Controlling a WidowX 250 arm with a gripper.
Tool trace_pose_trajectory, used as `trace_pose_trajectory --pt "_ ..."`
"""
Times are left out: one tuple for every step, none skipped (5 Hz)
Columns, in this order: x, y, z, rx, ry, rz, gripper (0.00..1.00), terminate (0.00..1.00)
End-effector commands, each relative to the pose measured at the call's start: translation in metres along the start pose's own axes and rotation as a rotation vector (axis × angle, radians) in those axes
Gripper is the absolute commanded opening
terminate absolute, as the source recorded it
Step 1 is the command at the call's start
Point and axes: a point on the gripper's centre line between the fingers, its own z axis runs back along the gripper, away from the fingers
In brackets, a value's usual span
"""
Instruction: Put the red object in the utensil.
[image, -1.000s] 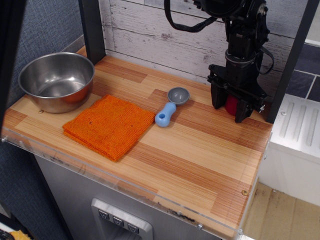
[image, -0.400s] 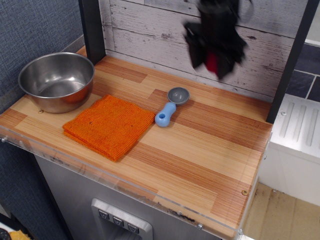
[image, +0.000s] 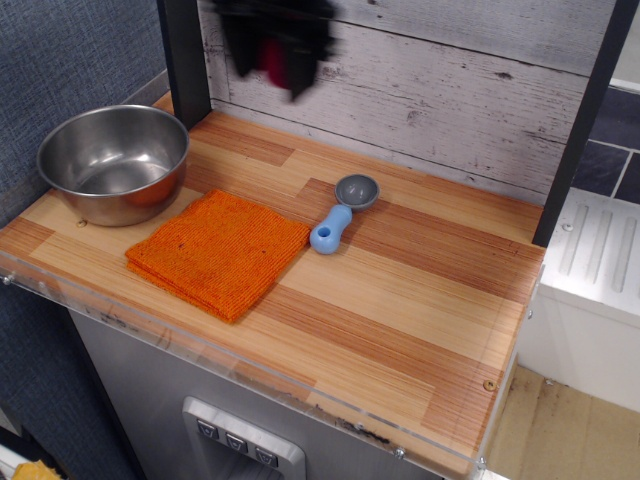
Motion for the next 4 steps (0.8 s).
trace_pose_trajectory --pt "-0.045 0.078 -0.01 0.051 0.037 0.146 0.0 0.0" --pt "-0.059 0.101 -0.026 0.062 0.081 0.203 0.0 0.0" --pt "-0.074 0.111 -0.045 0.037 0.124 0.254 0.0 0.0" --pt "-0.081 0.113 -0.067 -0.002 0.189 0.271 0.0 0.0"
